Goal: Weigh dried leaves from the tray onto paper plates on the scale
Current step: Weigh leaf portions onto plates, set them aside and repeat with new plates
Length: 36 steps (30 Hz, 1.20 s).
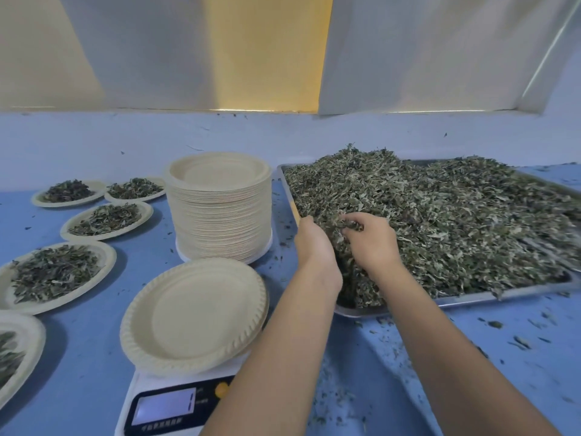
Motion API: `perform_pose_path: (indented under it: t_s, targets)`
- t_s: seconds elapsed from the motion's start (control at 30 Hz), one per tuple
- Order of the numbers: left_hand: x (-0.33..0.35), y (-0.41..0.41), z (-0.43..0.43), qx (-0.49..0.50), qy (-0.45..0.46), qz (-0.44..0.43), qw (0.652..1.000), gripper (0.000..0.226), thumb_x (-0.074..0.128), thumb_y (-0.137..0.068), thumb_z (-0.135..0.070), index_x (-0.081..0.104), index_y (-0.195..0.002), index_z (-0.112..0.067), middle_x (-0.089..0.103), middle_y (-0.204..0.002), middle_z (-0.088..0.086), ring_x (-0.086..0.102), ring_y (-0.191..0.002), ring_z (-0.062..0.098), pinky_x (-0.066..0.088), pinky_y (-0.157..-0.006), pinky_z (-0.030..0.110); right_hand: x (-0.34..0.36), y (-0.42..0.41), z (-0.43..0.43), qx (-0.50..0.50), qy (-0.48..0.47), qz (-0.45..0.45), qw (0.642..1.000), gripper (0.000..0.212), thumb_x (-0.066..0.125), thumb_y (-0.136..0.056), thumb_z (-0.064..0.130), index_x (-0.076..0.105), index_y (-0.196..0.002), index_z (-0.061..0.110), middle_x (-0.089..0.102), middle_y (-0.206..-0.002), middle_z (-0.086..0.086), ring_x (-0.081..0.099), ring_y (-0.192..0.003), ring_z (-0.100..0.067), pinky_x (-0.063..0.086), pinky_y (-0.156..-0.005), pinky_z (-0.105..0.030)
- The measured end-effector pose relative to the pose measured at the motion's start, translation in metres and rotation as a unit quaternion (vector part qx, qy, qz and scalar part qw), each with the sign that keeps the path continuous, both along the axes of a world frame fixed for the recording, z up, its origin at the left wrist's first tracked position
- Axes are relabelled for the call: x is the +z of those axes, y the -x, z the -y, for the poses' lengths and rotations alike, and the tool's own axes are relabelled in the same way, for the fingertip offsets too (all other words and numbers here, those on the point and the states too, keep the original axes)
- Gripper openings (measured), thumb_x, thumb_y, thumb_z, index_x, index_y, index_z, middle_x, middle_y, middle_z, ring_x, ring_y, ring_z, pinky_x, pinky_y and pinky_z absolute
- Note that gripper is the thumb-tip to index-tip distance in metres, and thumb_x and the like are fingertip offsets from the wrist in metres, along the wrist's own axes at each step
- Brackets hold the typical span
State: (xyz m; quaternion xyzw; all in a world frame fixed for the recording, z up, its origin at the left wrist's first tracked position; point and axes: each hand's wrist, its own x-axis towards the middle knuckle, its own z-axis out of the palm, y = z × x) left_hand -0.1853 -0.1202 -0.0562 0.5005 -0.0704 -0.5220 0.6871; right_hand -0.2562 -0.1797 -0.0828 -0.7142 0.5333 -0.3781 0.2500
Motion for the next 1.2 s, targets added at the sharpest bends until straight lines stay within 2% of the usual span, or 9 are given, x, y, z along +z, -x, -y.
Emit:
perform_pose_path:
  t_s: [0.2, 0.37, 0.5, 0.77, 0.83, 0.93, 1.0, 1.1, 1.2]
  targets:
    - [-0.002, 0.01, 0.014, -0.008, 0.001, -0.054, 0.998, 0.054, 0.032, -0.1, -0.042, 0.027, -0.148, -0.018, 0.027, -0.153, 0.007, 0.028, -0.139, 0.023, 0.024, -0.113, 0.041, 0.006, 0.002, -0.007, 0.003, -0.009, 0.078, 0.997, 0.028, 0.057, -0.093, 0.011, 0.065, -0.119, 0.019, 0.051, -0.079, 0.002, 0.038, -0.027, -0.002, 0.028, -0.031, -0.011]
    - [-0.007, 0.01, 0.017, 0.0, 0.036, -0.054, 0.998, 0.042, 0.028, -0.1, -0.044, 0.043, -0.138, -0.033, 0.029, -0.152, -0.001, 0.027, -0.14, 0.023, 0.022, -0.113, 0.049, 0.008, 0.003, -0.015, 0.001, -0.021, 0.093, 0.995, 0.027, 0.057, -0.093, 0.012, 0.066, -0.117, 0.021, 0.053, -0.076, 0.003, 0.048, -0.037, 0.001, 0.03, -0.035, -0.008]
    - [-0.006, 0.01, 0.015, 0.009, 0.048, -0.083, 0.995, 0.041, 0.027, -0.1, -0.045, 0.049, -0.132, -0.03, 0.032, -0.15, -0.001, 0.03, -0.138, 0.023, 0.027, -0.111, 0.048, 0.008, -0.003, -0.022, -0.003, -0.007, 0.097, 0.995, 0.027, 0.057, -0.093, 0.012, 0.067, -0.115, 0.023, 0.057, -0.083, 0.003, 0.039, -0.033, -0.004, 0.036, -0.05, -0.021]
    - [0.014, 0.011, -0.007, -0.021, 0.052, -0.127, 0.99, 0.053, 0.03, -0.099, -0.049, 0.035, -0.143, -0.021, 0.037, -0.145, 0.008, 0.041, -0.13, 0.026, 0.036, -0.081, 0.036, 0.018, -0.007, -0.04, 0.002, 0.027, 0.091, 0.995, 0.029, 0.055, -0.093, 0.01, 0.066, -0.117, 0.023, 0.062, -0.088, 0.006, 0.043, -0.042, -0.006, 0.038, -0.049, -0.018]
    - [0.019, 0.01, -0.014, -0.015, 0.061, -0.126, 0.99, 0.051, 0.031, -0.099, -0.049, 0.041, -0.14, -0.02, 0.045, -0.138, 0.01, 0.047, -0.123, 0.026, 0.041, -0.072, 0.033, 0.023, -0.008, -0.047, 0.012, 0.036, 0.095, 0.995, 0.03, 0.055, -0.093, 0.011, 0.065, -0.119, 0.024, 0.066, -0.096, 0.004, 0.046, -0.045, -0.004, 0.037, -0.048, -0.012]
    - [0.025, 0.007, -0.026, 0.004, 0.109, -0.14, 0.984, 0.042, 0.031, -0.099, -0.047, 0.051, -0.125, -0.021, 0.057, -0.112, 0.002, 0.058, -0.095, 0.019, 0.04, -0.054, 0.028, 0.033, -0.013, -0.061, 0.036, 0.054, 0.108, 0.992, 0.031, 0.055, -0.094, 0.011, 0.064, -0.12, 0.024, 0.064, -0.116, 0.007, 0.05, -0.057, -0.003, 0.044, -0.067, -0.02]
    - [0.03, 0.003, -0.036, 0.017, 0.144, -0.153, 0.978, 0.034, 0.032, -0.099, -0.043, 0.057, -0.103, -0.021, 0.058, -0.091, 0.0, 0.057, -0.075, 0.014, 0.042, -0.051, 0.025, 0.043, -0.018, -0.073, 0.051, 0.067, 0.112, 0.99, 0.031, 0.055, -0.093, 0.011, 0.065, -0.119, 0.024, 0.063, -0.122, 0.008, 0.047, -0.059, -0.004, 0.046, -0.077, -0.026]
    - [0.037, -0.009, -0.054, 0.032, 0.188, -0.161, 0.968, 0.035, 0.034, -0.098, -0.035, 0.058, -0.078, -0.02, 0.059, -0.074, 0.0, 0.059, -0.066, 0.013, 0.047, -0.054, 0.02, 0.057, -0.031, -0.093, 0.077, 0.088, 0.121, 0.986, 0.03, 0.056, -0.092, 0.011, 0.066, -0.117, 0.025, 0.066, -0.119, 0.007, 0.053, -0.076, -0.009, 0.046, -0.087, -0.028]
    - [0.041, -0.029, -0.073, 0.061, 0.223, -0.154, 0.961, 0.036, 0.034, -0.098, -0.031, 0.06, -0.076, -0.018, 0.062, -0.071, 0.0, 0.062, -0.062, 0.013, 0.05, -0.055, 0.017, 0.062, -0.051, -0.113, 0.118, 0.089, 0.148, 0.978, 0.029, 0.056, -0.092, 0.01, 0.067, -0.114, 0.026, 0.066, -0.116, 0.01, 0.058, -0.088, 0.002, 0.046, -0.087, -0.022]
